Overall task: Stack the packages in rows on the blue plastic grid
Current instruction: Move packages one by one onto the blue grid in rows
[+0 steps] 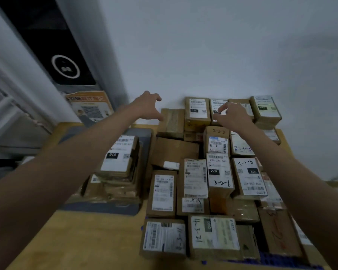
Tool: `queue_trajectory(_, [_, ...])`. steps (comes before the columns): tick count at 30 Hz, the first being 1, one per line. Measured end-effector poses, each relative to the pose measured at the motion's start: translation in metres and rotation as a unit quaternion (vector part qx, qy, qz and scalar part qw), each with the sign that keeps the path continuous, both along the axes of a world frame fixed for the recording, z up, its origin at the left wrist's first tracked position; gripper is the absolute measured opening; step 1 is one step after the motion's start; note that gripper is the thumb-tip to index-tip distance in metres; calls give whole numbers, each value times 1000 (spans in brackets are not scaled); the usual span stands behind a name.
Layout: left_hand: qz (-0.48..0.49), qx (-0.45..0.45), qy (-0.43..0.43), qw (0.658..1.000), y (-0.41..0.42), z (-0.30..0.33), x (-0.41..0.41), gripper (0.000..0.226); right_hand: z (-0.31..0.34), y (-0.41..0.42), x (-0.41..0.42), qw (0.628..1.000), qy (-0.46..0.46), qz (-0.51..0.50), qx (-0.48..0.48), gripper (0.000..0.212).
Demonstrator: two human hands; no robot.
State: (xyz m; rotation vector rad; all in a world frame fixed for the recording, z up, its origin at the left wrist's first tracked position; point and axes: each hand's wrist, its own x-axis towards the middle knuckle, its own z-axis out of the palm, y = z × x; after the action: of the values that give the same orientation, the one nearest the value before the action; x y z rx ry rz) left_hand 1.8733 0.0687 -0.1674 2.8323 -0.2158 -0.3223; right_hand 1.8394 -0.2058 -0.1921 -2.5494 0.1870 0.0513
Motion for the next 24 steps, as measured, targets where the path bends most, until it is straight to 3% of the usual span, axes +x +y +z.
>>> queue_trajectory(4, [49,1,-21,999,48,18,-51,80,16,30,-28,998,-4,63,4,38])
queue_trajectory(13, [135,37,-1,990,131,4,-152,79,16,118,-101,977,83,197,20,32])
queue_trajectory(16, [119,48,-14,992,146,-7,-167,76,6,144,-114,970,107,217,27,26])
queue_trajectory(19, [119,-27,67,990,160,-21,-171,82,-1,172,-122,966,144,214,13,14])
queue_trajectory(21, [122,-21,98,987,165,-30,-174,88,-11,190,-123,960,161,229,26,19])
queue_trajectory(24, [113,-53,119,985,172,-48,-174,79,-28,213,-127,958,180,206,80,29])
